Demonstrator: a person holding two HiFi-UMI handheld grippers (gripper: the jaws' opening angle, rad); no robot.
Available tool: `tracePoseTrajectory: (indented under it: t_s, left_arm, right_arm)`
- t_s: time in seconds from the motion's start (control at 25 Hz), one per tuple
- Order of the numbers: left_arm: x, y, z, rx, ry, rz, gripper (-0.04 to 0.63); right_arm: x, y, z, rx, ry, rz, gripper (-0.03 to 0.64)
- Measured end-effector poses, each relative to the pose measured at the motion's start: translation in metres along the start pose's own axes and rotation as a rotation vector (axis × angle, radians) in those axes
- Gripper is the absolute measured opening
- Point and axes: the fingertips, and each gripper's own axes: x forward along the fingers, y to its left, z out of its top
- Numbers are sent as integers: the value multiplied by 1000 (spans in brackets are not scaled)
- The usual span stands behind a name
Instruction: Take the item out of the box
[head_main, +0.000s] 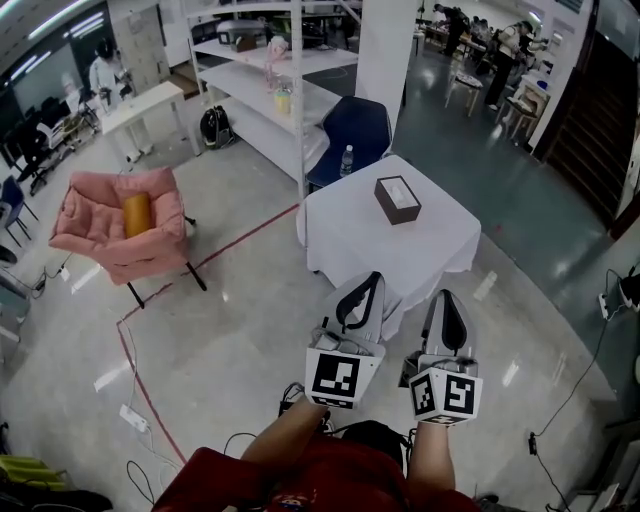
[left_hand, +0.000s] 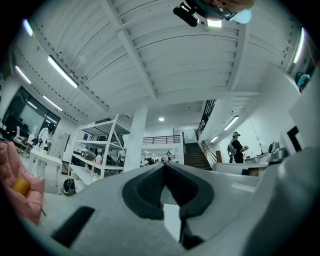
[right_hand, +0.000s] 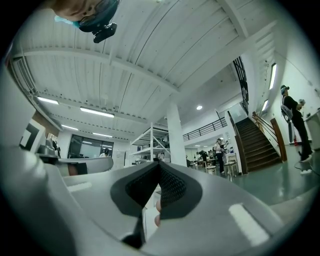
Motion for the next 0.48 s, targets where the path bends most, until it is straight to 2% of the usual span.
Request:
tracePoseTrajectory:
  t_s: [0.12,0.32,0.48]
  left_arm:
    - [4,6,-6,-5,15,2,2]
    - [23,15,-10,15,-10,7,2]
    - [44,18,-24,17,20,9,2]
  right_arm:
    - [7,-1,-4,3,1,-4,3]
    - [29,-10,-12,11,-5,4,3]
    - [49,-23,-23,19,-4,11,3]
